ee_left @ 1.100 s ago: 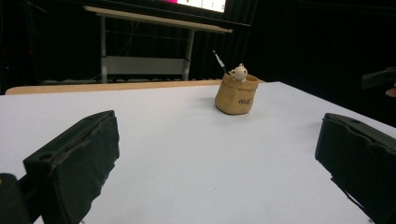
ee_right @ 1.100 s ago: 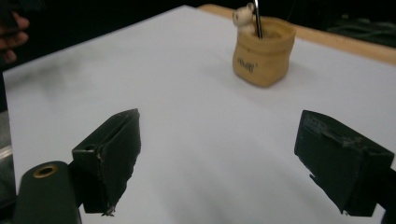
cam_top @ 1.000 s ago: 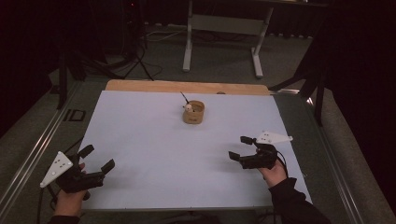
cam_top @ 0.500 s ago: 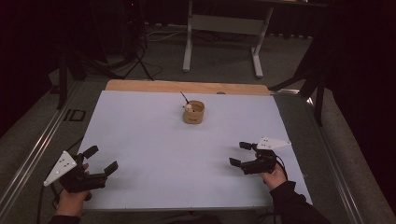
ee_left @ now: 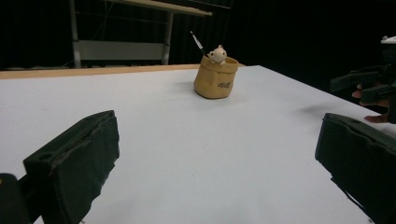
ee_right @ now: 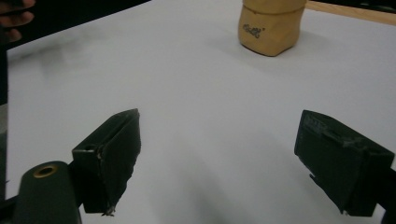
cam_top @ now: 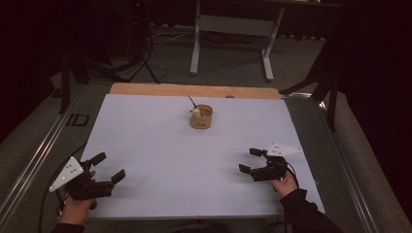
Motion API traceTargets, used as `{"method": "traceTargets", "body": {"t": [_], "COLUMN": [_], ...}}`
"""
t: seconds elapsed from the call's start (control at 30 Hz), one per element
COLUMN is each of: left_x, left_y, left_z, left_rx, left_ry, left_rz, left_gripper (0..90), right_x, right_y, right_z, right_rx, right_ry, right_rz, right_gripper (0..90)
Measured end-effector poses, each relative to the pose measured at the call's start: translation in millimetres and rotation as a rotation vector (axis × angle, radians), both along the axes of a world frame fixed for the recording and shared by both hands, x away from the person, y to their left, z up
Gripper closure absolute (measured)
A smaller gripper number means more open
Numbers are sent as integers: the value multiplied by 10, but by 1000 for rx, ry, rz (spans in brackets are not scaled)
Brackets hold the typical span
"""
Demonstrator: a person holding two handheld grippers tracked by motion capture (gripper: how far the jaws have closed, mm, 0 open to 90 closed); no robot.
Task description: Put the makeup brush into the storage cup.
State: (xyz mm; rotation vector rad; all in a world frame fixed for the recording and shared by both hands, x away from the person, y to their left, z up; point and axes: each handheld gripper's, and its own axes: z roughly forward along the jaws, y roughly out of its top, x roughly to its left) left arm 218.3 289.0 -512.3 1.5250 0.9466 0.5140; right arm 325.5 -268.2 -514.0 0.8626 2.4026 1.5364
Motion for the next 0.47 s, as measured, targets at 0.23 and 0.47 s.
{"method": "traceTargets", "body": {"t": [0.23,0.47], "left_x": [0,5], "left_y": [-6,-8], "left_z": [-4,-4], "left_rx": [1,1], "left_ry": [4,4], "left_rz": [-5,-5], "left_gripper": [4,4], "right_x": [23,25], "right_y": [5,-6], "right_z": [-36,-36], "right_rx": [-10,-16], "right_ry": [21,15], "right_rz": [-12,-16], "right_gripper": [144,144]}}
